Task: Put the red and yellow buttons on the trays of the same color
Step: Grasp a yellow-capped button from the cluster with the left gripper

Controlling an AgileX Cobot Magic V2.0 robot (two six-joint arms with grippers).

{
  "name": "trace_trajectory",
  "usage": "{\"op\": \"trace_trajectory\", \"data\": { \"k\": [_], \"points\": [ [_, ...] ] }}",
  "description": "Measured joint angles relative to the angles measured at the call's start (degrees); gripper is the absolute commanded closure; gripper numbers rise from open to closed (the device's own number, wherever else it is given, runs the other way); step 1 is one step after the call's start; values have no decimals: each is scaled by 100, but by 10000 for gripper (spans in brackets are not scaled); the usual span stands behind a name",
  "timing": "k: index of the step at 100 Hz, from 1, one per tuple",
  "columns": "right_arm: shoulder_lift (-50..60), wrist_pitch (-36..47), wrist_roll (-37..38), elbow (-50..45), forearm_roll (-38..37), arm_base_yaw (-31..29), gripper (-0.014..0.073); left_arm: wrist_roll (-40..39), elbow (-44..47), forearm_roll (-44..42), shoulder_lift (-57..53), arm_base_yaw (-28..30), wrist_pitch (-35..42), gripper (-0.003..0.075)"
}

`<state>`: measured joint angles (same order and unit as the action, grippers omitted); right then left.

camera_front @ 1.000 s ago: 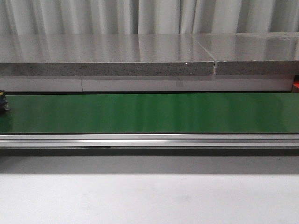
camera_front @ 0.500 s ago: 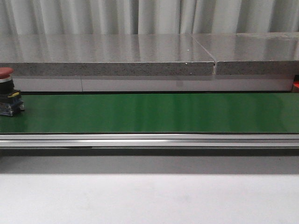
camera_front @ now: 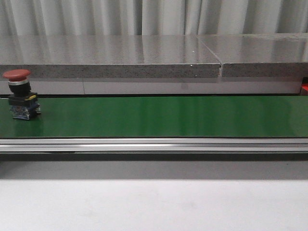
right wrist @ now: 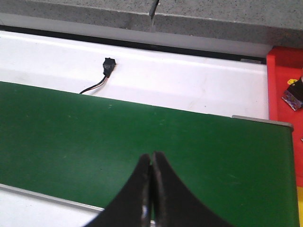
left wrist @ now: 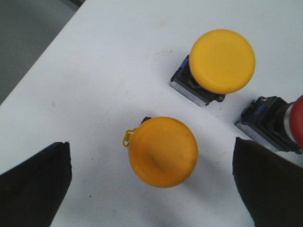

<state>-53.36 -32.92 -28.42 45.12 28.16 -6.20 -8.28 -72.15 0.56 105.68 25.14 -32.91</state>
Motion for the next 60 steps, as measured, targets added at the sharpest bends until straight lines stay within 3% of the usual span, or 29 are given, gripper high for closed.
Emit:
{"op": "trace_trajectory", "data": {
  "k": [21, 28, 60],
  "points": [
    [0, 0, 0, 0, 0, 0, 660, 8, 0, 0, 191, 0, 88, 51],
    [0, 0, 0, 0, 0, 0, 660, 8, 0, 0, 202, 0, 101, 90],
    [0, 0, 0, 0, 0, 0, 660, 8, -4, 23, 202, 0, 115, 590]
  ]
}}
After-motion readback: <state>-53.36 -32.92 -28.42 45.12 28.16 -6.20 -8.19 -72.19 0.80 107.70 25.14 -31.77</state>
